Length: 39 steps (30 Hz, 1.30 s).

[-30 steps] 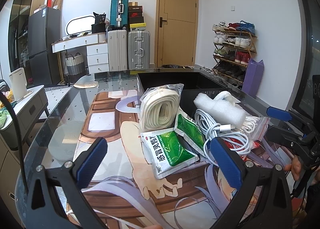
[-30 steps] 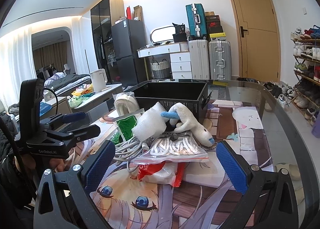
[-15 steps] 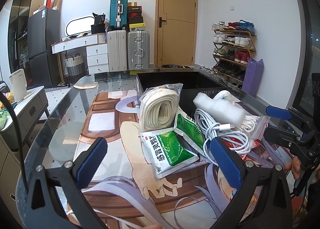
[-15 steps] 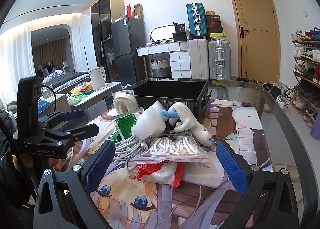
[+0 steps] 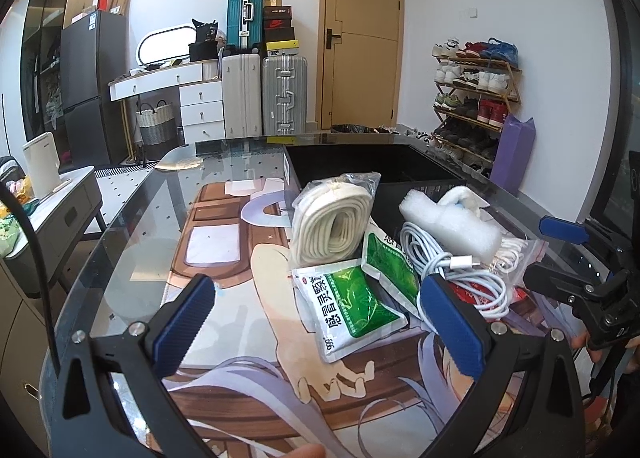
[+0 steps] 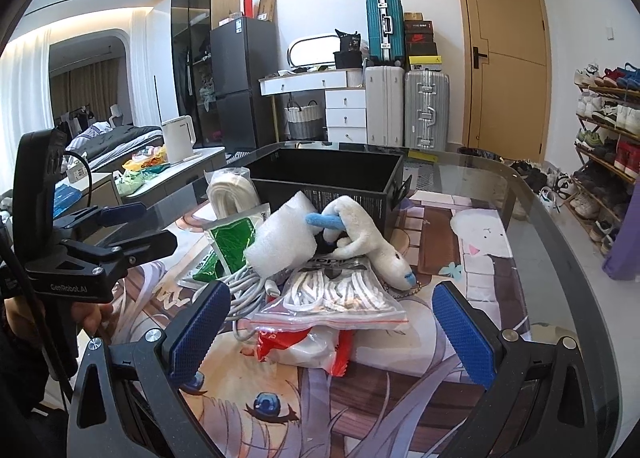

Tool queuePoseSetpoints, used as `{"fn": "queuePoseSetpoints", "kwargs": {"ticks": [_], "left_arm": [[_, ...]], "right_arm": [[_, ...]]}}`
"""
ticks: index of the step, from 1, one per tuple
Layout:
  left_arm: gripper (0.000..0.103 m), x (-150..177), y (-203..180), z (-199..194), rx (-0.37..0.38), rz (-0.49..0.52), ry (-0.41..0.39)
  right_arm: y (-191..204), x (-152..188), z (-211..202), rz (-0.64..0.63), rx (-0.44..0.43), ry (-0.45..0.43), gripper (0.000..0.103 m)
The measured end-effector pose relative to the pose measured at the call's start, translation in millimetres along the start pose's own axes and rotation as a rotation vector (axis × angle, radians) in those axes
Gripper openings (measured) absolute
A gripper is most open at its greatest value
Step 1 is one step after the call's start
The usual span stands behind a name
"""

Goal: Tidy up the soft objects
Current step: 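Move the right tool to the white plush dog and grasp it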

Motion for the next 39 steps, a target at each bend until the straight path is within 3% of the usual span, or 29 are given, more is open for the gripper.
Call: {"fn": "queuePoseSetpoints", "kwargs": {"ticks": [17,29,39], "left_arm": [[0.103,-16,16,22,0.035,-0.067,0.052],[0.103,-17,15,38,0.018,-0.023,0.089],[0.103,-22,14,56,0.023,-0.034,0.12]], "right_arm": [[-23,-23,18,0.066,0.066,0.056,0.103],[-37,-27,56,0.073,0.075,0.161,0.102],[-45,-27,80,0.094,0.056,0.214,0.085]]}}
Point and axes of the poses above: each gripper's, at about its wrist camera, not at the fingertips, and z roughly the way its jaws point, y to its left, x to its underside, the point moved 6 cm from there along z, roughly the way its jaws point
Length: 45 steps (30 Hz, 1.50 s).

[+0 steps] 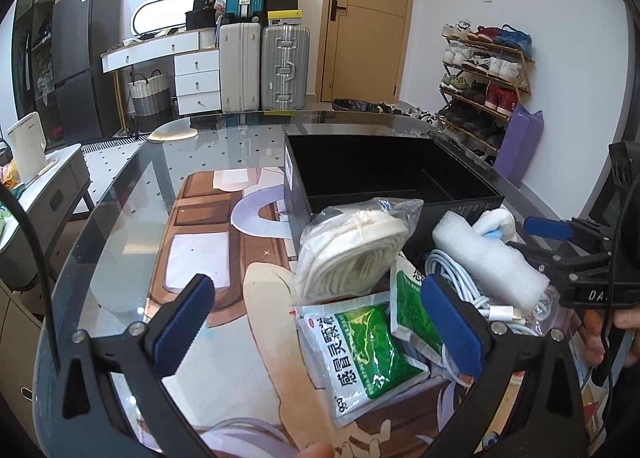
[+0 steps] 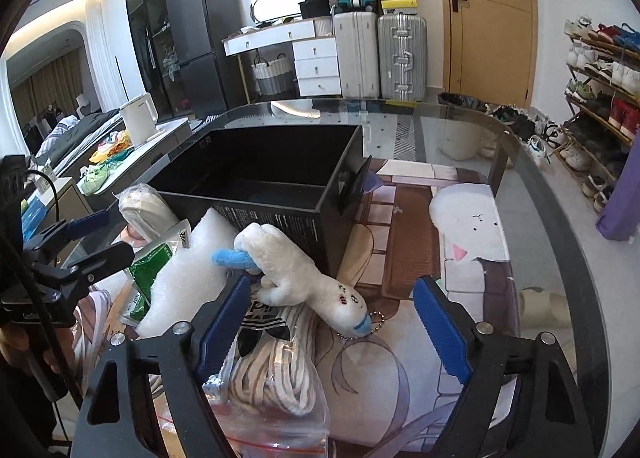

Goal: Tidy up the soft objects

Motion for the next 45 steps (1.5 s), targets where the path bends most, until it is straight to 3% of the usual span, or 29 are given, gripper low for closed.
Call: {"fn": "queuePoseSetpoints", "kwargs": {"ticks": [13,30,41,45], "left_arm": [[0.103,-6,-2,18,0.025,-0.014,0.034],[0.102,-8,10,19,0.036,-0.076,0.045],[0.083,-9,6,22,0.047,-0.075,0.054],[0.059,-11,2,21,0.088,-0.079,0.056]], "right_arm": [[13,-1,21,-0.026,-0.097,0.03,0.064],[15,-3,8,-0.043,-0.101,-0.042,0.031],[11,-5,-5,-0.038,-0.11,-0.082,0.025],[11,-5,-8,-0.036,-0.11,-0.084,0.025]]}}
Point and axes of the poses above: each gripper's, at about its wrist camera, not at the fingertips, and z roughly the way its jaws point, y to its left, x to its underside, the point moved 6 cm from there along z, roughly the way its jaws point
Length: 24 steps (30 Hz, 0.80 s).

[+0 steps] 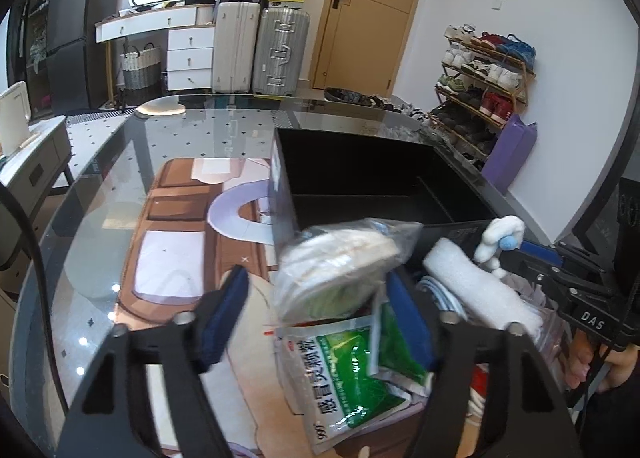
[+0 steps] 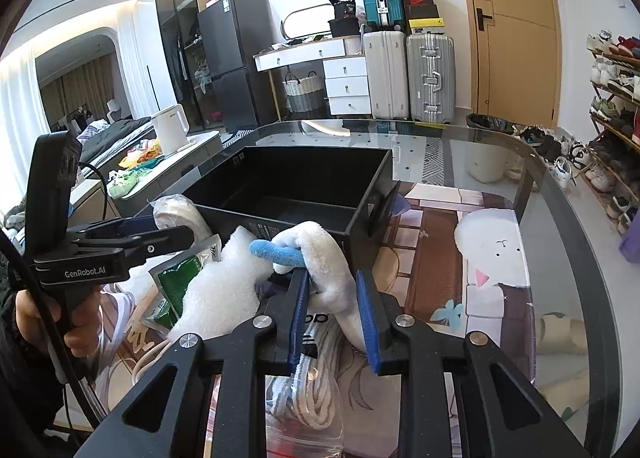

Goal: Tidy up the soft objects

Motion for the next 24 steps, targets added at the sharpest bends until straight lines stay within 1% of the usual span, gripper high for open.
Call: {"fn": "queuePoseSetpoints", "kwargs": {"ticks": [1,2,4,5,7,8,10,12,14,15,18,21,23,24], "left_arm": [[0.054,0,-1,0,0.007,0.003,0.003],[0.052,0,-3,0,0.007,0.01,0.002],[0.044,1,-4,-2,0.005,0.018,-0.004],[0.042,2,-3,-3,0.007,0.019,-0.005],[0.03,3,-2,-6,0.013,0.019,-0.008],[0.028,3,-1,-8,0.018,0.018,-0.014],[0.021,3,-1,-12,0.024,0.021,-0.026],[0.016,3,-2,-17,0.039,0.034,-0.039],[0.014,3,-4,-20,0.044,0.047,-0.047],[0.013,3,-6,-21,0.048,0.056,-0.05],[0.012,3,-8,-24,0.054,0.063,-0.053],[0.012,4,-9,-23,0.055,0.066,-0.048],[0.012,4,-10,-22,0.054,0.068,-0.043],[0.012,4,-9,-21,0.054,0.069,-0.039]], "right_arm": [[0,0,0,0.0,-0.001,-0.001,0.025],[-1,-1,0,-0.001,-0.001,-0.002,0.025],[-1,-2,-1,-0.002,0.001,-0.006,0.025],[0,-2,-2,-0.001,0.0,-0.008,0.025],[0,-2,-3,-0.003,0.0,-0.012,0.025],[0,-2,-3,-0.004,0.001,-0.014,0.025],[1,-3,-5,-0.004,0.001,-0.021,0.025],[2,-5,-8,-0.007,0.002,-0.033,0.025],[3,-7,-10,-0.008,0.002,-0.04,0.023],[3,-7,-10,-0.011,0.001,-0.04,0.019],[4,-6,-8,-0.018,0.003,-0.031,0.019],[5,-3,-3,-0.032,0.001,0.006,0.019],[3,-3,0,-0.032,0.007,0.017,0.024],[2,-3,1,-0.033,0.01,0.025,0.032]]}}
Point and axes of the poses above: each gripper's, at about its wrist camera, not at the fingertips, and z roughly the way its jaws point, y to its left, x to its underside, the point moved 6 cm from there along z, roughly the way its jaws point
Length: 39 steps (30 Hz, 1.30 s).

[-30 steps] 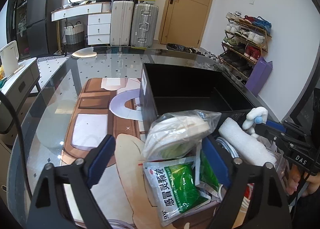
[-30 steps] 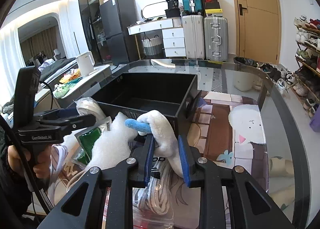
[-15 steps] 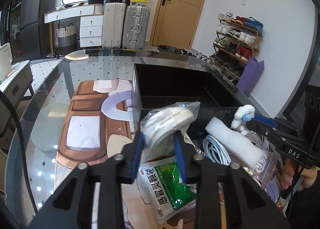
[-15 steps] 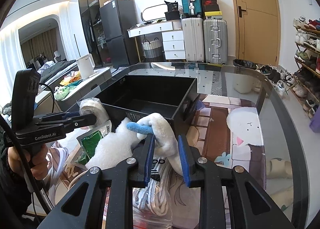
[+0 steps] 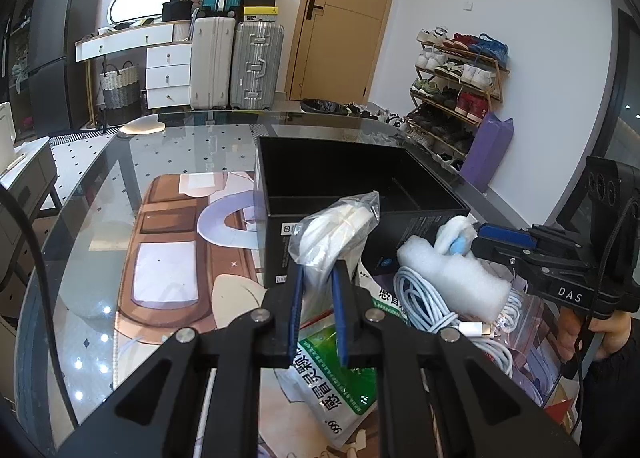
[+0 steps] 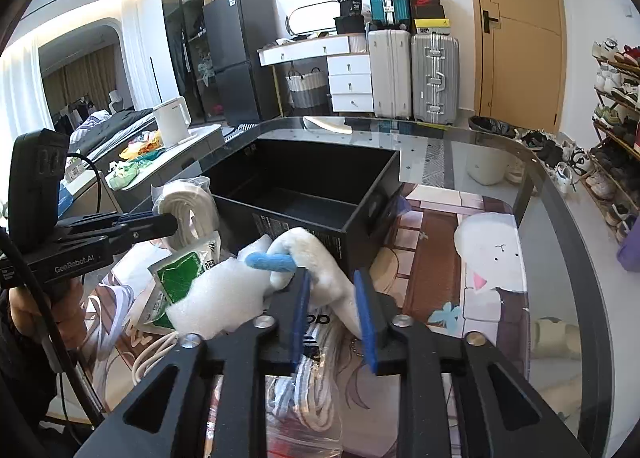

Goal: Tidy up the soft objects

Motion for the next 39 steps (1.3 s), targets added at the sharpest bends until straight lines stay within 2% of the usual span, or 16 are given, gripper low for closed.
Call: {"fn": "queuePoseSetpoints", "kwargs": {"ticks": [1,3,12,14,15,19,27,39], "left_arm": [[0.012,0,0,0,0.0,0.0,0.001],[0.012,-1,1,2,0.001,0.002,0.004],[0.012,0,1,7,0.01,-0.004,0.009],[0.012,0,0,6,0.014,-0.002,0.006],[0.012,1,0,6,0.015,0.001,0.004],[0.011,1,-2,1,0.027,0.008,-0.014],[0.008,-2,-4,-17,0.041,0.016,-0.061],[0.005,-20,-3,-44,0.053,0.007,-0.129]], "right_arm": [[-1,0,1,-0.003,0.006,0.008,0.041],[0,0,2,-0.017,0.001,0.017,0.046],[3,1,32,-0.086,0.003,0.143,0.047],[2,0,34,-0.087,0.007,0.143,0.045],[3,0,32,-0.094,0.012,0.141,0.04],[3,-1,22,-0.104,0.023,0.102,0.028],[1,-12,-13,-0.081,0.037,-0.018,0.027],[12,-33,-37,-0.055,0.0,-0.104,0.027]]}}
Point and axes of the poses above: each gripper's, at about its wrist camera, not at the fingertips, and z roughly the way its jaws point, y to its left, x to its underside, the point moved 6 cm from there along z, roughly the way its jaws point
